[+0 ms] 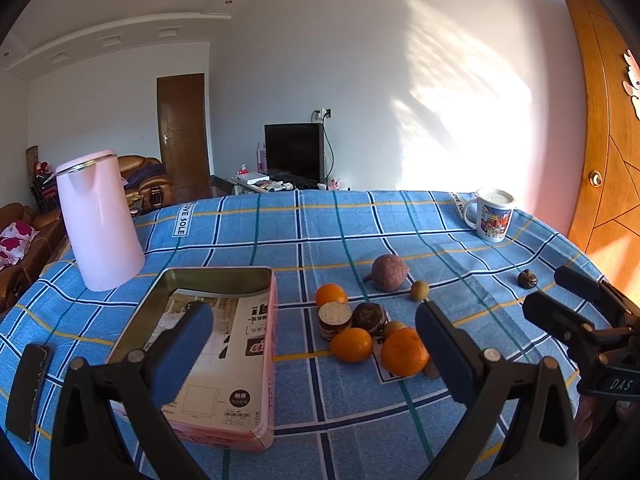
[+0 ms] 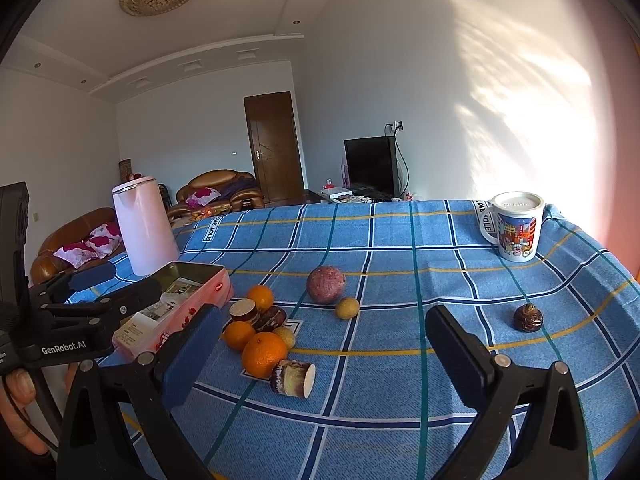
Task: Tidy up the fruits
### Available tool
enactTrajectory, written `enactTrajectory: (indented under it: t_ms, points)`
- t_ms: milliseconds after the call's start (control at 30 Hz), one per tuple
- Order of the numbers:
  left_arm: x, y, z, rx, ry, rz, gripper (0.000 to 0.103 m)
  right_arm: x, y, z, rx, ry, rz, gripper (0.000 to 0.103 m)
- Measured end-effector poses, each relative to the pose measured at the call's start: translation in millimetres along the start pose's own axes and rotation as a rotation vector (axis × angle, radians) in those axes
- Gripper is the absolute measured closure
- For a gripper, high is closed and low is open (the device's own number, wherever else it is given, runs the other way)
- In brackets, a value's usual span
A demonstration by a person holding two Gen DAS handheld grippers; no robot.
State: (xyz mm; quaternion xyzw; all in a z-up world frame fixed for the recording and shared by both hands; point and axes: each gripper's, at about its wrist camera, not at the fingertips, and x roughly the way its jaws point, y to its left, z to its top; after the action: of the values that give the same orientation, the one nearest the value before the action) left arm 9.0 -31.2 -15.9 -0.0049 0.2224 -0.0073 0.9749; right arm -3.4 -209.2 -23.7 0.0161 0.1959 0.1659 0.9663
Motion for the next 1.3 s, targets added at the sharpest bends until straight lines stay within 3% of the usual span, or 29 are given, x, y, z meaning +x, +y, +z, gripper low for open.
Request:
enactTrajectory:
  t_ms: [567, 767, 933, 1033, 1167, 1300]
  points:
    - [30.3, -5.3, -24.5, 0.011, 0.063, 0.01, 0.0, 32.1, 0.8, -22.2, -0.021, 0.113, 0.003, 0.001]
    - [35.3, -0.7, -26.7, 0.003, 0.074, 0.013, 0.0, 55.2, 17.8, -30.8, -0.099, 0.218, 0.016, 0.004]
    - [36.1, 1.4, -27.3, -0.007, 0.084, -0.016, 0.0, 82.5, 23.1, -38.3, -0.117, 0.348, 0.06, 0.041]
    - [36.5, -1.9, -27.6, -0.002, 0.093, -0.038, 0.0, 87.3, 20.3, -41.1, -0.108, 0.383, 0.099, 0.062]
    - [39.0, -13.9, -29.0, 0.022, 0.114, -0.073, 0.001, 80.7, 17.3, -41.0, -0.096, 0.357, 0.118, 0.064]
    - [45.5, -31.5, -29.4, 0.054, 0.144, -0.113, 0.004, 69.2, 3.3, -40.0, -0.073, 0.318, 0.069, 0.064]
